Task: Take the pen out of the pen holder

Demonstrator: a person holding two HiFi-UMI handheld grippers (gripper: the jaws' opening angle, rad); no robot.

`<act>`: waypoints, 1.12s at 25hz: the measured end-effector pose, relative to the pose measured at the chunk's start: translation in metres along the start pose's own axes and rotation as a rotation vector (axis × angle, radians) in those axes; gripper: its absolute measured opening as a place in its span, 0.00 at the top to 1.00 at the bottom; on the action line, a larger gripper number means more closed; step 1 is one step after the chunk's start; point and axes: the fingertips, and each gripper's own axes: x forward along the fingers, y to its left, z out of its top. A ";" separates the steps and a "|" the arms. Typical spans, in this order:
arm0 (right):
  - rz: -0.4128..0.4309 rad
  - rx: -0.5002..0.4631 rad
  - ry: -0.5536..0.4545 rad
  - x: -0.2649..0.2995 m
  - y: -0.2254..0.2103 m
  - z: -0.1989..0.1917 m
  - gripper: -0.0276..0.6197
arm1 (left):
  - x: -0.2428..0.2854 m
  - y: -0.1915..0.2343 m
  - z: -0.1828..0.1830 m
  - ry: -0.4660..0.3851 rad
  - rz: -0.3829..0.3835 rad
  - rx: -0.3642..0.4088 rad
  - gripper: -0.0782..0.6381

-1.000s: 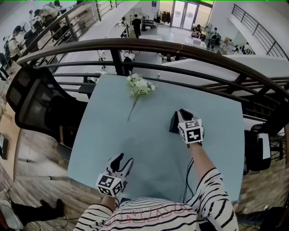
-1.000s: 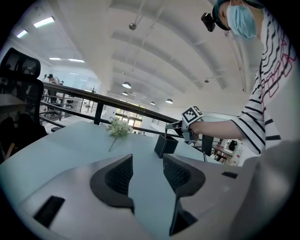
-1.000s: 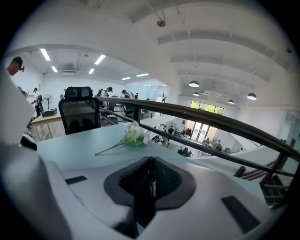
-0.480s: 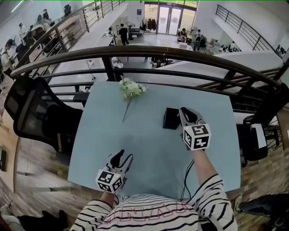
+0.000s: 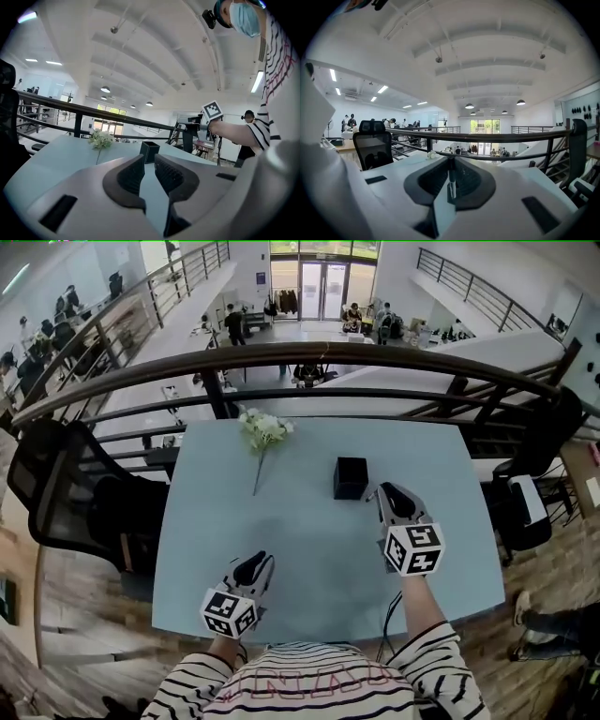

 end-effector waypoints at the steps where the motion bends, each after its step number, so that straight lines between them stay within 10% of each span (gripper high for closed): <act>1: -0.011 0.009 0.001 -0.007 0.002 -0.004 0.87 | -0.002 0.000 0.000 0.001 -0.011 0.004 0.78; 28: -0.190 0.180 0.024 -0.157 0.117 -0.106 0.87 | -0.078 -0.027 -0.024 -0.007 -0.228 0.075 0.85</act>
